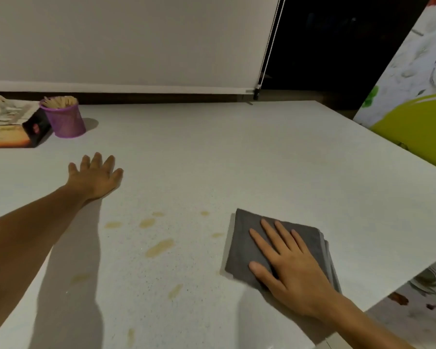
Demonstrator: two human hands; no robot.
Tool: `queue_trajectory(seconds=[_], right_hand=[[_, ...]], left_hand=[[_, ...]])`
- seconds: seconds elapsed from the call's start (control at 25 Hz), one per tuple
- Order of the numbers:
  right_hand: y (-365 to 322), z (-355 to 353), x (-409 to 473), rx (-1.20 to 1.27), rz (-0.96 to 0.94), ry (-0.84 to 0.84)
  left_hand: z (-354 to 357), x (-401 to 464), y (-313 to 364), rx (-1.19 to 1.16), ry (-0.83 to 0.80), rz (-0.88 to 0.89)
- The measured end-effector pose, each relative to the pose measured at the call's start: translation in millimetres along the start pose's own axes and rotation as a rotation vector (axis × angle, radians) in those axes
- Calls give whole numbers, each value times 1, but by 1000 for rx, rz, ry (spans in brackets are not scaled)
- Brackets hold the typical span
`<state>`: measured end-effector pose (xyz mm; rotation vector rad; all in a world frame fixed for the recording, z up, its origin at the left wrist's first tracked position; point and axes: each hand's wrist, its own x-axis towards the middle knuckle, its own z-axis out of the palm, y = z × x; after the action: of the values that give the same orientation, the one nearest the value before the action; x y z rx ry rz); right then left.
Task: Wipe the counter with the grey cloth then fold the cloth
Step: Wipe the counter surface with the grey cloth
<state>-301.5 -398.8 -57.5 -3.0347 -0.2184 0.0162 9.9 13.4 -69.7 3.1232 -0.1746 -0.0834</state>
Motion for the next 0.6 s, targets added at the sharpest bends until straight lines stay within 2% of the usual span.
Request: queue_trajectory(seconds=[0.16, 0.28, 0.44, 0.6], right_hand=[[-15, 1, -41, -95, -211, -18], [-20, 0, -30, -118, -312, -12], [-32, 1, 29, -25, -290, -34], [-51, 6, 127, -11, -233, -32]], left_hand=[[5, 3, -3, -3, -8, -21], [9, 6, -6, 0, 1, -27], [9, 9, -6, -7, 10, -17], [9, 6, -6, -4, 12, -23]])
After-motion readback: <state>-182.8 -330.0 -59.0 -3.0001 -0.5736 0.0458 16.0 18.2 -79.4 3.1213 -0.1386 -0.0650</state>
